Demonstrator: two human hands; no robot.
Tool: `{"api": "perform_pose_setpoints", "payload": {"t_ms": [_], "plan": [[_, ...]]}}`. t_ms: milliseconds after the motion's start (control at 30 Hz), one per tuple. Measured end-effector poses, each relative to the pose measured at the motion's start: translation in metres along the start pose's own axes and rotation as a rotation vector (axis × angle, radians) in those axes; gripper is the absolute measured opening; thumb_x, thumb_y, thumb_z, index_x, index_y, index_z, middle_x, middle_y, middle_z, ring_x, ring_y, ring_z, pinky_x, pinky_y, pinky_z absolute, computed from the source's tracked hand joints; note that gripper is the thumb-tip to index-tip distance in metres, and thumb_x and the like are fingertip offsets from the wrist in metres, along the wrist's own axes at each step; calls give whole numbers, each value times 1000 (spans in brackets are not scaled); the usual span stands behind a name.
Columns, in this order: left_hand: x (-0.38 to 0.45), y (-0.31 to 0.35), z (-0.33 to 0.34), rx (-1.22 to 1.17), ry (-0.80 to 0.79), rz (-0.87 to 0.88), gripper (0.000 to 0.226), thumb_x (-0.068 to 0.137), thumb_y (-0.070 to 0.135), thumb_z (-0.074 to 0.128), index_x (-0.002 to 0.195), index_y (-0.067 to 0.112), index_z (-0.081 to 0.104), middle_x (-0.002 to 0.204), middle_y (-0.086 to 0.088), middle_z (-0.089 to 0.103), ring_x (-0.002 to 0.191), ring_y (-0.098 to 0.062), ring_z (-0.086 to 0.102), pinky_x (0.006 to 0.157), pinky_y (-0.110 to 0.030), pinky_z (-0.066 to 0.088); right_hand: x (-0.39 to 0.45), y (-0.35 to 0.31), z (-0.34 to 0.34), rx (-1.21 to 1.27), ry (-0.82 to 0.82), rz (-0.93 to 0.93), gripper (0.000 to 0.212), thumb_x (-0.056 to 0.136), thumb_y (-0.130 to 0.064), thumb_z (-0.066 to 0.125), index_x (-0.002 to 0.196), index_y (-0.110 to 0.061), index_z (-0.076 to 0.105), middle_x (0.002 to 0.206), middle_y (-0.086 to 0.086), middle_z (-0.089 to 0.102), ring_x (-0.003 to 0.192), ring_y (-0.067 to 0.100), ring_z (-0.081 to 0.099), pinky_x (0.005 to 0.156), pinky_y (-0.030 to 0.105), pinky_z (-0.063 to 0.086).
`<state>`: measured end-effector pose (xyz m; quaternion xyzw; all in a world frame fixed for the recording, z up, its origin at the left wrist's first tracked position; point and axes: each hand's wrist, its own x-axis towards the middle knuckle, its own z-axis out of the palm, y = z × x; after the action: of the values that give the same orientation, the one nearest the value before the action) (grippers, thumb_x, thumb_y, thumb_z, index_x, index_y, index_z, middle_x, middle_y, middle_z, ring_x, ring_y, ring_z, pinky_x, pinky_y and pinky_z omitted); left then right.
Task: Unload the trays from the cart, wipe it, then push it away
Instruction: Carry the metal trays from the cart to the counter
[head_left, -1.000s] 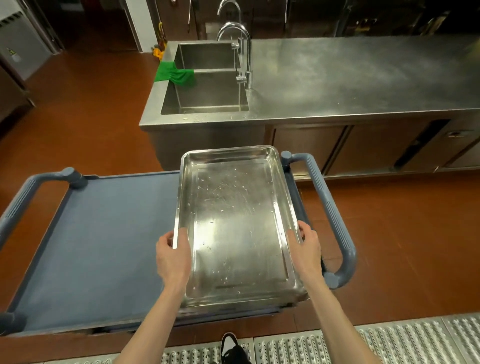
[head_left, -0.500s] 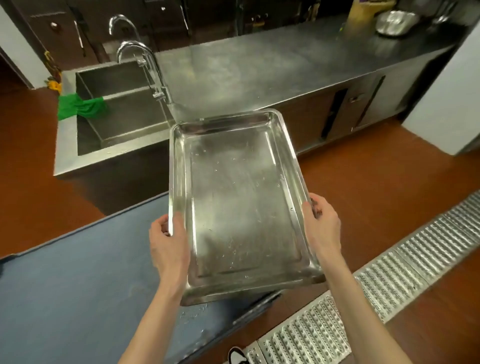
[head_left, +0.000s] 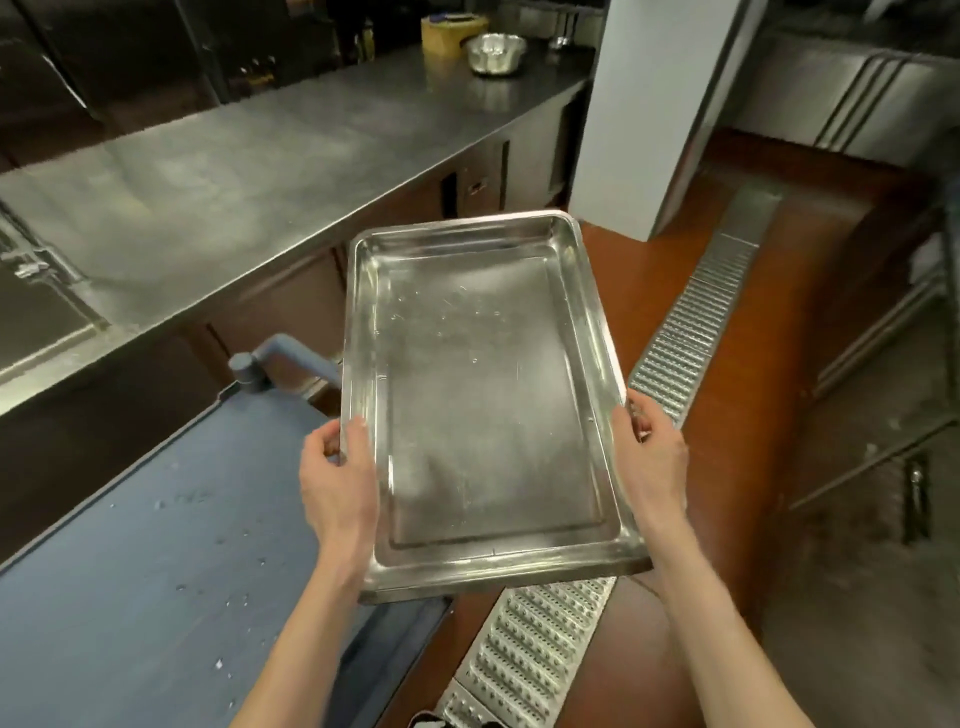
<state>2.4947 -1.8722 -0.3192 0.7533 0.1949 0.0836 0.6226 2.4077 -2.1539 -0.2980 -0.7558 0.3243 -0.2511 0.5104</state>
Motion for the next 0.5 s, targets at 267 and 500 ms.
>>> {"api": "perform_pose_setpoints", "payload": {"t_ms": [267,500], "plan": [[-96,18,85,35,-283,100,55,89,68,58,127,30,66,112,16,69,101,3,64,88,-27,49,-29,44,-144,2,296,146,36,104,-30,58,138,-23,64,127,-1,69,115,17,64,101,36,55],[-184,22,143,83,-514,169,58,89,68,56,131,29,65,113,16,69,104,2,62,88,-26,47,-69,92,-245,-10,542,224,32,104,-33,57,135,-28,66,119,-1,70,106,14,66,92,32,56]]}}
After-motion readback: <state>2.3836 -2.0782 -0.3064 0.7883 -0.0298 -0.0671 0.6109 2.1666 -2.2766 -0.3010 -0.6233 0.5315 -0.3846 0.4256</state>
